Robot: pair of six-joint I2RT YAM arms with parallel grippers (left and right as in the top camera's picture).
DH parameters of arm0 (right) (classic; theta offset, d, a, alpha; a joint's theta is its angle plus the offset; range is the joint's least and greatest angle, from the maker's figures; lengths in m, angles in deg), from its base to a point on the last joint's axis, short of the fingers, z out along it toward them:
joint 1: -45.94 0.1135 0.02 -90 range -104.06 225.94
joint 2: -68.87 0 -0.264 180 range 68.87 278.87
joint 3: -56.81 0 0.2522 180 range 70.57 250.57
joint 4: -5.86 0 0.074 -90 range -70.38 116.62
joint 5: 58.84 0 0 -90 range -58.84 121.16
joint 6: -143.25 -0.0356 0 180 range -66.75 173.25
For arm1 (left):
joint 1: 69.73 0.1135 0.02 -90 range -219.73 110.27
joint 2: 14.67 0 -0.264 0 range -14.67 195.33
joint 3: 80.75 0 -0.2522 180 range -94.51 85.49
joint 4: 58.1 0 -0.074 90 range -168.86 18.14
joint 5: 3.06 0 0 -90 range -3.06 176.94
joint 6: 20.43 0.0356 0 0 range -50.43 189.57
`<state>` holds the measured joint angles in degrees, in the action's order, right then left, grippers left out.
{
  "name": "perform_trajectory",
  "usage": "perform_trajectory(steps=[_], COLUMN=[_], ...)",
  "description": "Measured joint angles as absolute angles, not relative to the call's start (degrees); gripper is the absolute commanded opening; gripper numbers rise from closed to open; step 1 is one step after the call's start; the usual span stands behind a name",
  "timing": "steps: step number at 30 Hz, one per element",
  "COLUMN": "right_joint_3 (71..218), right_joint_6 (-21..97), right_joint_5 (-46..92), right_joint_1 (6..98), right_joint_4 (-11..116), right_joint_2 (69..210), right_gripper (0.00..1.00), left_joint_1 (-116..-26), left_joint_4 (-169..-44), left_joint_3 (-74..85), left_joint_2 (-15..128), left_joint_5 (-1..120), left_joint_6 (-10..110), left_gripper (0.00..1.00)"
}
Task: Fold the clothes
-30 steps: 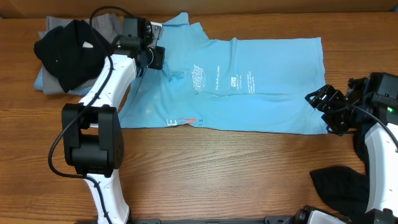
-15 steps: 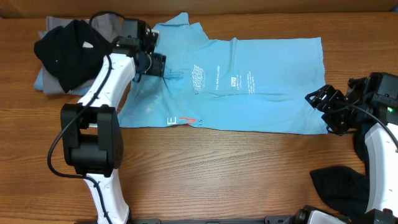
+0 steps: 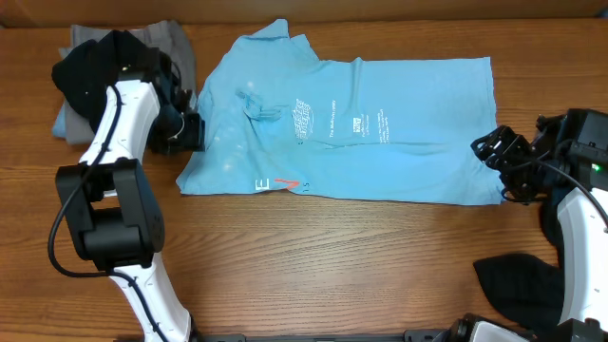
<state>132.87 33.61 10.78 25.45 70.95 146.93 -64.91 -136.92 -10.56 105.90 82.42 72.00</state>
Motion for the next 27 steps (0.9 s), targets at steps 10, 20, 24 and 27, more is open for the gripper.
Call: perform_trajectory(steps=[10, 20, 24, 27], right_joint_3=[132.9, 132.9, 132.9, 132.9], right_joint_6=[33.6, 34.0, 35.5, 36.0], right_joint_5=[14.7, 15.1, 15.1, 16.4], right_joint_1=[25.5, 25.5, 25.5, 25.5], right_joint_4=[71.3, 70.1, 70.5, 72.4], right_joint_2=[148.4, 152.1, 153.0, 154.3], right_gripper=[0.93, 0.94, 0.94, 0.94], left_joint_1=[-64.9, -65.4, -65.3, -64.1], left_joint_4=[-134.8, -133.2, -134.3, -135.1], left_joint_3=[-0.3, 2.1, 2.7, 3.1], left_joint_2=[105.9, 105.5, 105.5, 105.5], left_joint_5=[84.1, 94.2, 99.8, 102.6], left_joint_6=[70.9, 63.3, 59.9, 58.0], left_gripper=[0.5, 0.04, 0.04, 0.04])
